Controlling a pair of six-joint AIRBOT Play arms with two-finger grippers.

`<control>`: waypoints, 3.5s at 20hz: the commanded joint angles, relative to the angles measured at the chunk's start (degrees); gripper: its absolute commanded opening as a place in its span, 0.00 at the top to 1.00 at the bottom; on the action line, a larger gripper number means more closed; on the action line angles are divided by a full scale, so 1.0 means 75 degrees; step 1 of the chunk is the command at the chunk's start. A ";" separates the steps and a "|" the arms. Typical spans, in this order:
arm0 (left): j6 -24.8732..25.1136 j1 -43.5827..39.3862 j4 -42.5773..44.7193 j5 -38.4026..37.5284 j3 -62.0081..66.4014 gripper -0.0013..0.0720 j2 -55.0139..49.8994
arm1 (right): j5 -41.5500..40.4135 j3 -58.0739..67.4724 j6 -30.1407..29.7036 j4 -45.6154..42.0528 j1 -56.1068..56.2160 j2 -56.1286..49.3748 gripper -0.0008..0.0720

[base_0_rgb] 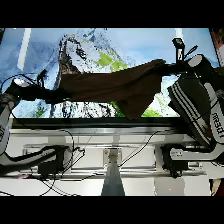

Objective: Fold the clothes and pants, and hang the long-sleeved shirts on hangers.

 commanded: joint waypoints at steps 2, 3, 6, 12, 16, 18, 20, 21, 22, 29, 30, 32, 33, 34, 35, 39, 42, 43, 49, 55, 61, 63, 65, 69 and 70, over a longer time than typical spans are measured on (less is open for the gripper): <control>-0.0035 -0.0029 -0.0414 -0.0035 0.0009 0.30 -0.0469 | 0.0000 0.0009 0.0003 0.0000 0.0003 0.0009 0.97; 0.0122 -0.0029 -0.0676 0.0041 0.0009 0.30 -0.0562 | 0.0000 0.0009 0.0003 0.0003 0.0003 0.0009 0.97; 0.0210 -0.0029 -0.0965 0.0455 0.0009 0.35 -0.0638 | 0.0009 0.0009 0.0006 0.0003 0.0003 0.0009 0.97; 0.0207 -0.0029 -0.1093 0.0466 0.0009 0.36 -0.0641 | 0.0006 0.0009 0.0003 0.0003 0.0003 0.0009 0.97; 0.0204 -0.0029 -0.1096 0.0463 0.0009 0.62 -0.0641 | 0.0006 0.0009 0.0006 0.0003 0.0003 0.0009 0.97; 0.0204 -0.0029 -0.1096 0.0452 0.0009 0.62 -0.0641 | 0.0006 0.0009 0.0006 0.0003 0.0003 0.0009 0.97; 0.0207 -0.0029 -0.1096 0.0315 0.0009 0.68 -0.0638 | 0.0006 0.0009 0.0006 0.0003 0.0003 0.0009 0.97; 0.0207 -0.0029 -0.1096 0.0152 0.0009 0.68 -0.0638 | 0.0006 0.0009 0.0009 0.0003 0.0003 0.0009 0.97; 0.0207 -0.0020 -0.1093 -0.0032 0.0009 0.68 -0.0641 | 0.0006 0.0009 0.0006 0.0003 0.0003 0.0009 0.97; 0.0207 -0.0012 -0.1090 -0.0254 0.0012 0.68 -0.0641 | 0.0012 0.0009 0.0009 0.0003 0.0003 0.0009 0.97; 0.0207 0.0000 -0.1090 -0.0198 0.0012 0.68 -0.0641 | 0.0012 0.0009 0.0009 0.0003 0.0003 0.0009 0.97; 0.0204 0.0003 -0.1067 0.0090 0.0012 0.68 -0.0641 | 0.0012 0.0009 0.0009 0.0006 0.0003 0.0009 0.97; 0.0204 0.0003 -0.1070 0.0315 0.0012 0.68 -0.0641 | 0.0015 0.0009 0.0009 0.0006 0.0003 0.0009 0.97; 0.0201 0.0003 -0.1070 0.0533 0.0012 0.68 -0.0641 | 0.0017 0.0009 0.0009 0.0009 0.0003 0.0009 0.97; 0.0201 0.0003 -0.1090 0.0720 0.0012 0.68 -0.0641 | 0.0032 0.0009 0.0009 0.0009 0.0003 0.0009 0.97; 0.0204 0.0003 -0.1399 0.0956 0.0009 0.67 -0.0641 | 0.0047 0.0006 0.0009 0.0009 0.0003 0.0009 0.97; 0.0201 -0.0044 -0.1475 0.0953 0.0009 0.68 -0.0653 | 0.0047 0.0009 0.0012 0.0012 0.0003 0.0009 0.97; 0.0204 -0.0064 -0.1472 0.0950 0.0009 0.69 -0.0656 | 0.0052 0.0009 0.0012 0.0015 0.0003 0.0009 0.97; 0.0848 -0.0140 -0.2328 0.0857 0.0262 0.97 -0.0586 | 0.0230 0.0009 0.0003 0.0023 0.0003 0.0239 0.97; 0.0842 0.0306 -0.2326 0.0262 0.2871 0.97 0.0417 | -0.0670 0.0012 0.0003 -0.0029 0.0003 0.2320 0.97; 0.0842 0.1300 -0.2326 0.0965 0.5278 0.97 0.2229 | -0.2634 0.0012 0.0009 0.0367 0.0003 0.5499 0.97; 0.0842 0.1515 -0.2320 0.1842 0.5295 0.97 0.2999 | -0.3395 0.0012 0.0009 0.0673 0.0003 0.6379 0.97; 0.0842 0.1690 -0.2314 0.2614 0.5295 0.97 0.3684 | -0.3698 0.0012 0.0009 0.0828 0.0003 0.7152 0.97; 0.0842 0.1964 -0.1763 0.3614 0.5292 0.97 0.4771 | -0.3130 0.0009 0.0009 0.1040 0.0003 0.8335 0.97; 0.0842 0.2011 -0.1454 0.3719 0.5292 0.97 0.4983 | -0.2981 0.0009 0.0009 0.1113 0.0003 0.8556 0.97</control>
